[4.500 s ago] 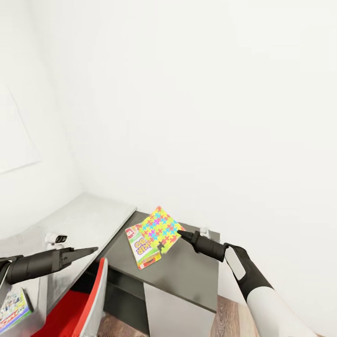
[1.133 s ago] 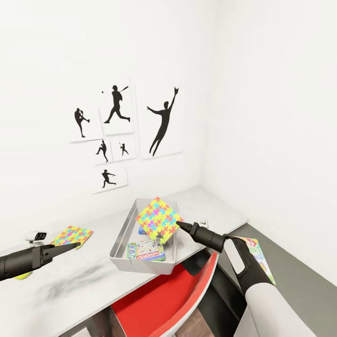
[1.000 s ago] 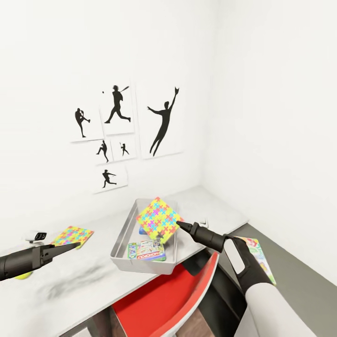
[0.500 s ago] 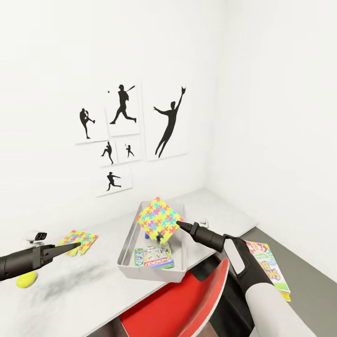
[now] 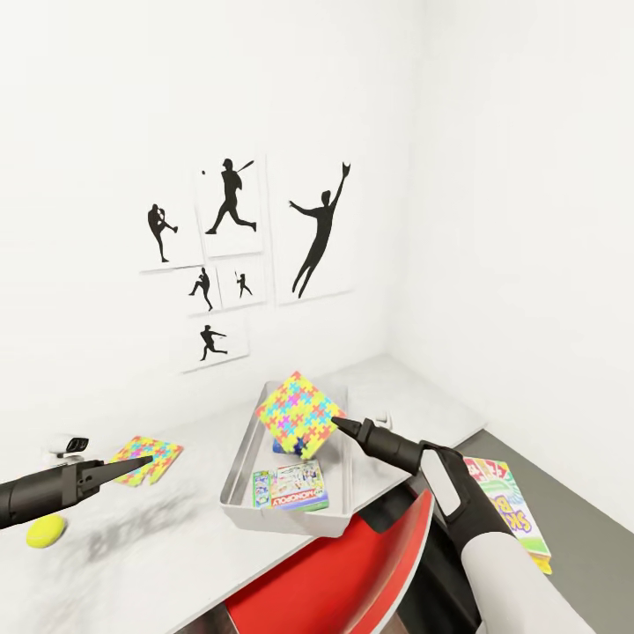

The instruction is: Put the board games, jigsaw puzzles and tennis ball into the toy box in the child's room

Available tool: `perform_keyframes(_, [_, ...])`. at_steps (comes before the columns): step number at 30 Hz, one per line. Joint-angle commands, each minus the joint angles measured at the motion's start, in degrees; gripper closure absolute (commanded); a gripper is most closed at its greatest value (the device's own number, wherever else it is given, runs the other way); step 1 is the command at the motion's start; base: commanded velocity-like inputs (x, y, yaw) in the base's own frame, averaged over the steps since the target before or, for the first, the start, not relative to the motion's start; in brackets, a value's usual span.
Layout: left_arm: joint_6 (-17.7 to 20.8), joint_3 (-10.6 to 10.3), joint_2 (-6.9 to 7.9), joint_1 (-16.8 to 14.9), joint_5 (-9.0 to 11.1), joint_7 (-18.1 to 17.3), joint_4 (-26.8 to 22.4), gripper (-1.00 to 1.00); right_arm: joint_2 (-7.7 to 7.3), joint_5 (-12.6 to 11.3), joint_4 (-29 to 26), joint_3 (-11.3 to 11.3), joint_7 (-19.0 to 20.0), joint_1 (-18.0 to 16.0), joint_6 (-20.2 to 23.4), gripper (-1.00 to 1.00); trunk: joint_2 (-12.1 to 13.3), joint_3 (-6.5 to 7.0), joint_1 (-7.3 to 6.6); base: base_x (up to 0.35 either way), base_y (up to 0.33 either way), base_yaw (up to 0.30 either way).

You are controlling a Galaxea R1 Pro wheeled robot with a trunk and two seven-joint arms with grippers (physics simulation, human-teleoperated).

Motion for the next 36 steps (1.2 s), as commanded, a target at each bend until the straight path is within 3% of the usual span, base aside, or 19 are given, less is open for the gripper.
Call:
perform_keyframes(1, [0.6,0.0,0.02,0.0,-0.1,-0.2,0.0,-1.0,0.1,0.0,0.0,-0.2,-0.3,-0.1,0.4,1.0,-0.1,-0.14,0.04,0.0,0.0,0.0])
perform_keyframes(7, [0.6,0.0,0.02,-0.1,-0.1,-0.2,0.0,-1.0,0.38,-0.6,0.3,-0.4,-7.6,-0.1,0.6,1.0,-0.1,-0.14,0.04,0.0,0.0,0.0])
perform_keyframes(18, [0.5,0.0,0.02,0.0,-0.1,-0.2,0.0,-1.0,3.53,-1.0,3.2,-0.5,-18.1,-3.3,3.6,1.0,-0.1,-0.14,0.04,0.0,0.0,0.0])
perform_keyframes(36, [0.5,0.0,0.02,0.0,-0.2,-0.2,0.2,-1.0,3.79,-1.0,3.8,-0.5,-20.5,-4.0,3.9,1.0,-0.1,-1.07,0.04,0.0,0.0,0.0])
